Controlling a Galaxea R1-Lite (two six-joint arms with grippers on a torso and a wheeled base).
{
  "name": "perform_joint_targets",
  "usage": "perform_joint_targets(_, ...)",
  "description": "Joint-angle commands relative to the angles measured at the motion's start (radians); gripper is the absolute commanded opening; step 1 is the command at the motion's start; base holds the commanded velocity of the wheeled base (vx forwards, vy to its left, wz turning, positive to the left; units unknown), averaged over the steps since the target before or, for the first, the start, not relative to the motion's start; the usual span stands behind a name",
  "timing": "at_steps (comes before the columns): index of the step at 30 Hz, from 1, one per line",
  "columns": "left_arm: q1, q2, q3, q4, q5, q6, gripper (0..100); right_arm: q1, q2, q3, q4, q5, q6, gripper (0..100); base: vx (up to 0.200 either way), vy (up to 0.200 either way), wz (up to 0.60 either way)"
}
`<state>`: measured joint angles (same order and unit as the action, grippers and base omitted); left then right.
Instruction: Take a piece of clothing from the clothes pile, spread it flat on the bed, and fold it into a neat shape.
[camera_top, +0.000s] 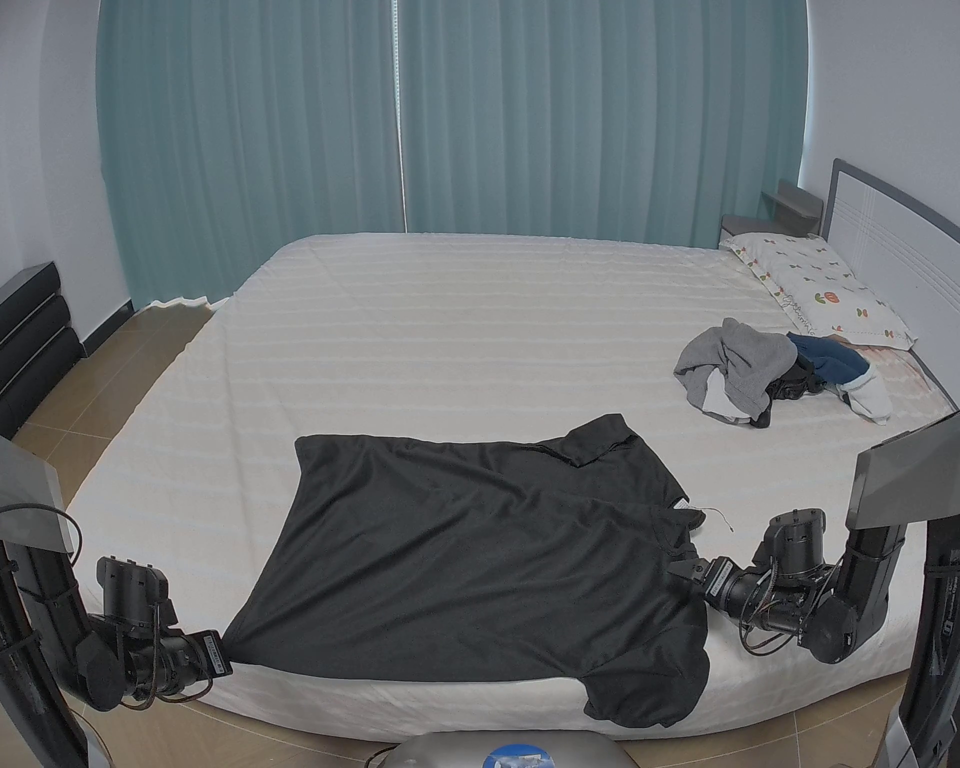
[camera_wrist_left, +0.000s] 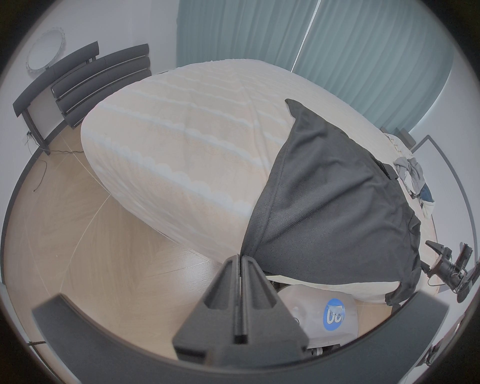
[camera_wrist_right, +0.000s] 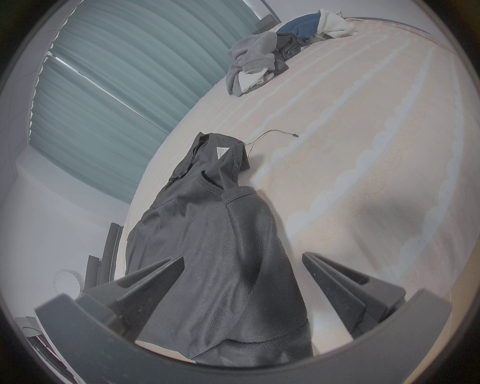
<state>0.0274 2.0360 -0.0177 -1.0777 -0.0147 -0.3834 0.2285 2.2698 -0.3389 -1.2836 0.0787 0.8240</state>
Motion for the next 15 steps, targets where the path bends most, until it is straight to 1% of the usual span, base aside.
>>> perform_joint_targets(1, 0.002, 0.015, 0.016, 0.002, -0.002, -0.003, 0, 0.015, 0.054, -0.026, 0.001, -0.005, 0.000, 100, 0.000, 0.000, 0.00)
perform_joint_targets(3, 0.000, 0.015, 0.016, 0.016, -0.004, -0.006, 0, 0.008, 0.068, -0.046, 0.003, -0.008, 0.000, 100, 0.000, 0.000, 0.00)
perform_joint_targets(4, 0.000, 0.015, 0.016, 0.019, -0.004, -0.006, 0, 0.006, 0.070, -0.049, 0.003, -0.008, -0.002, 0, 0.000, 0.000, 0.00)
perform_joint_targets(8, -0.006, 0.015, 0.016, 0.025, -0.004, -0.006, 0, -0.034, 0.065, -0.061, 0.033, -0.008, -0.026, 0, 0.000, 0.000, 0.00)
perform_joint_targets(11, -0.006, 0.015, 0.016, 0.025, -0.004, -0.006, 0, -0.061, 0.053, -0.040, 0.064, -0.008, -0.077, 0, 0.000, 0.000, 0.00)
perform_joint_targets(13, -0.006, 0.015, 0.016, 0.027, -0.004, -0.006, 0, -0.063, 0.048, -0.023, 0.063, -0.008, -0.092, 0, 0.000, 0.000, 0.00)
perform_joint_targets(14, -0.006, 0.017, 0.016, 0.027, -0.004, -0.006, 0, -0.066, 0.043, 0.012, 0.049, -0.008, -0.123, 0, 0.000, 0.000, 0.00)
perform_joint_targets(15, -0.006, 0.017, 0.016, 0.027, -0.004, -0.006, 0, -0.069, 0.040, 0.020, 0.043, -0.008, -0.129, 0, 0.000, 0.000, 0.00)
